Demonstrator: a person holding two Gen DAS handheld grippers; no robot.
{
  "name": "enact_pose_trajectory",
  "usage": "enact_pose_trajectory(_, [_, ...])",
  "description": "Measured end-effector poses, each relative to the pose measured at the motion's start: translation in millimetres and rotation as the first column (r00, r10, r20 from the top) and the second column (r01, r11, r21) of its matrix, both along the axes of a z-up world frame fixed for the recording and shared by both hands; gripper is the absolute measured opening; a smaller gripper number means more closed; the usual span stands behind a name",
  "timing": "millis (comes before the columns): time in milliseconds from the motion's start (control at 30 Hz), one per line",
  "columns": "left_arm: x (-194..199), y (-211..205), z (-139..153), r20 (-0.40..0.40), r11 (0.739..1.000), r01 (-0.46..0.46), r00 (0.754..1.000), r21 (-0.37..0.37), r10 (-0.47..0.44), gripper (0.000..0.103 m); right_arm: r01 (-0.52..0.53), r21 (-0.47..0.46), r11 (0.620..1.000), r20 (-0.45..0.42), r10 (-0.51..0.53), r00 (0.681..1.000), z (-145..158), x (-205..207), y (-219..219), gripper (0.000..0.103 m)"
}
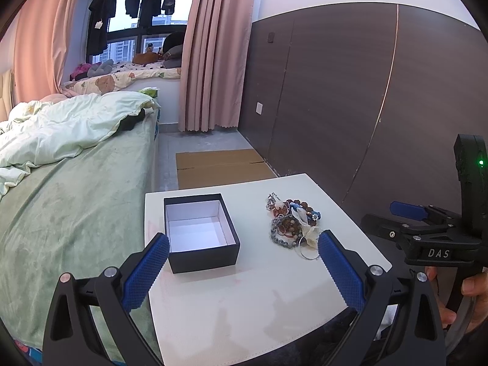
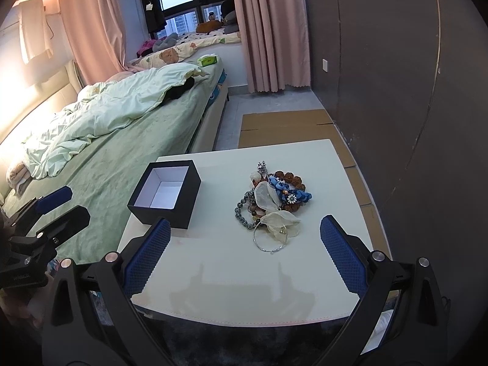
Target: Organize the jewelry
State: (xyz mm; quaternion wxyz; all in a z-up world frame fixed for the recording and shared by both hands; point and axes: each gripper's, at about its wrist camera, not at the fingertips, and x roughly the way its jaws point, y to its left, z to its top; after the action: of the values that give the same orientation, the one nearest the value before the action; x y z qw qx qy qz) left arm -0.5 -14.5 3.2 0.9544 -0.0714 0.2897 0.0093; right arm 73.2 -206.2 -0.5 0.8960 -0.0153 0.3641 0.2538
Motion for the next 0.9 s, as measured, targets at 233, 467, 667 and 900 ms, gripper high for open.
enact_pose_trajectory(233, [-0.3,-0.6,0.1,0.001,1.000,0.001,1.000,-0.001,-0.001,0.095,0.002,0.001,1.000,0.004,-0.002,1.000,0.7,0.0,-0.6,0.098])
enact_pose_trajectory(467, [-0.5,-0.9,0.4,0.001,1.000,0.001,1.000,-0.001,-0.001,0.095,0.001,-0.001,1.000,0.008,-0.001,1.000,1.6,0.4,-1.5,0.098])
enact_pose_trajectory(667, [-0.6,-1.3,0.3,0.002,1.000,0.000,1.000,-0.002,0.000,0.095,0.005,0.006,1.000,0.009,-0.005,1.000,2.7,-1.2,-1.9,0.098])
enact_pose_trajectory(900, [-0.8,-1.3,0.3,0.003,1.000,0.001,1.000,-0.001,-0.001,0.095,0.008,0.005,1.000,0.015,-0.008,1.000,3.1,-3.8,-1.5,0.098])
